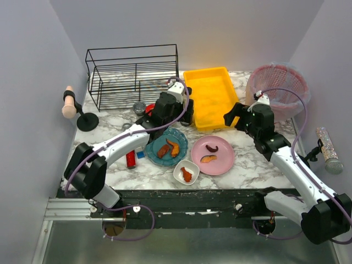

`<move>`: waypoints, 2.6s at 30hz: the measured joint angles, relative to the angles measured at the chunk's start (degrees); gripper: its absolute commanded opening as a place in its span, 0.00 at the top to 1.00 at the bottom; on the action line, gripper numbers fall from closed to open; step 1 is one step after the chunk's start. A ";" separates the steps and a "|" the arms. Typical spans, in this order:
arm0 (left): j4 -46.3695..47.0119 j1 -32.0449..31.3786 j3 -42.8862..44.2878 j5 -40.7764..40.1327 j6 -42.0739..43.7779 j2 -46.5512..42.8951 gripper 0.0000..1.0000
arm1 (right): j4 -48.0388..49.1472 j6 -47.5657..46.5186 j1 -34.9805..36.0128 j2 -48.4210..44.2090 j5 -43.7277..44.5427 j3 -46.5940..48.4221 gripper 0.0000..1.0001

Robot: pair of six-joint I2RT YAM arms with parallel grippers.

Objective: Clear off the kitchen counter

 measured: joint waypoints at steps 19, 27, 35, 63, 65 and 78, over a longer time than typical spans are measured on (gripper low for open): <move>6.75 0.00 9.22 -5.46 3.48 16.04 0.01 | -1.42 -0.50 0.00 -1.81 0.76 -0.87 0.04; 7.26 0.00 10.99 -6.14 4.11 18.38 0.05 | -1.99 -0.48 0.00 -1.95 0.76 -1.84 0.04; 7.45 0.00 10.93 -6.97 4.26 18.43 0.09 | -2.05 -0.46 0.00 -1.92 0.72 -1.86 0.04; 8.98 -0.37 9.20 -8.22 3.78 19.21 1.00 | -2.10 -0.39 0.00 -1.92 0.70 -2.34 0.04; 8.31 -0.37 9.66 -8.11 3.74 19.19 1.00 | -2.08 -0.37 0.00 -1.92 0.70 -2.34 0.04; -17.64 -0.37 30.99 -1.25 4.94 14.16 1.00 | -2.08 -0.13 0.00 -2.05 0.72 -3.06 0.04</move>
